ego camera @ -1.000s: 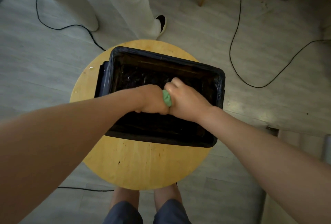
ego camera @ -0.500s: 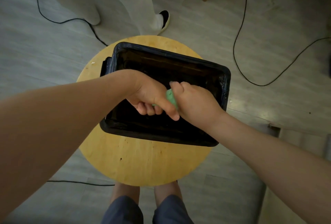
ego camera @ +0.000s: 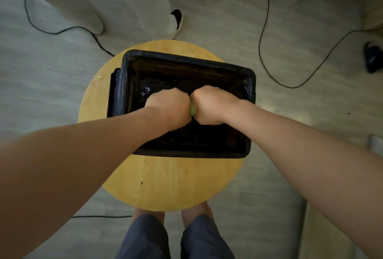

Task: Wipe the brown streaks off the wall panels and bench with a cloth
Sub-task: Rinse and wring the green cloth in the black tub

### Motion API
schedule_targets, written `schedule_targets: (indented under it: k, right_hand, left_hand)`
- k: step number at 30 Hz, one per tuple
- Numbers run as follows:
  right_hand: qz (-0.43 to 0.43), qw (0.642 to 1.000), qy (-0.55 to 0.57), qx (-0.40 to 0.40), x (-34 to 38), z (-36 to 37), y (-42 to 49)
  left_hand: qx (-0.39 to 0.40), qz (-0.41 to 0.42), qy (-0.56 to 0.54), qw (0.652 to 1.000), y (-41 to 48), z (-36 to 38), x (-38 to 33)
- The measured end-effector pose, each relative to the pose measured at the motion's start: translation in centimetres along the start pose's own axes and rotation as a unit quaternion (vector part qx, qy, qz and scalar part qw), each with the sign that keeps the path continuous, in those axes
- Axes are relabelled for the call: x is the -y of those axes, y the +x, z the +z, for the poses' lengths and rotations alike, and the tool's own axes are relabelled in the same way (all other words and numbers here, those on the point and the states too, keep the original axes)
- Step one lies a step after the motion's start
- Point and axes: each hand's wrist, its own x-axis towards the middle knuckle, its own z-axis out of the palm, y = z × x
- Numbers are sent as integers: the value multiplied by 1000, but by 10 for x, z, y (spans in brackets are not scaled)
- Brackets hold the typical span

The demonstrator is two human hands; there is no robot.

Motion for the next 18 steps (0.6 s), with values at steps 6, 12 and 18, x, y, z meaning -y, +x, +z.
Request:
schedule_targets:
  k: [6, 12, 18]
  right_hand:
    - [29, 998, 57, 10, 4, -9, -24]
    - [59, 994, 89, 22, 20, -14, -23]
    - [65, 986, 153, -1, 32, 10, -13]
  left_hand:
    - [-16, 63, 76, 995, -9, -15, -6]
    - [-20, 78, 142, 987, -11, -28, 2]
    - [60, 99, 198, 973, -3, -23, 20]
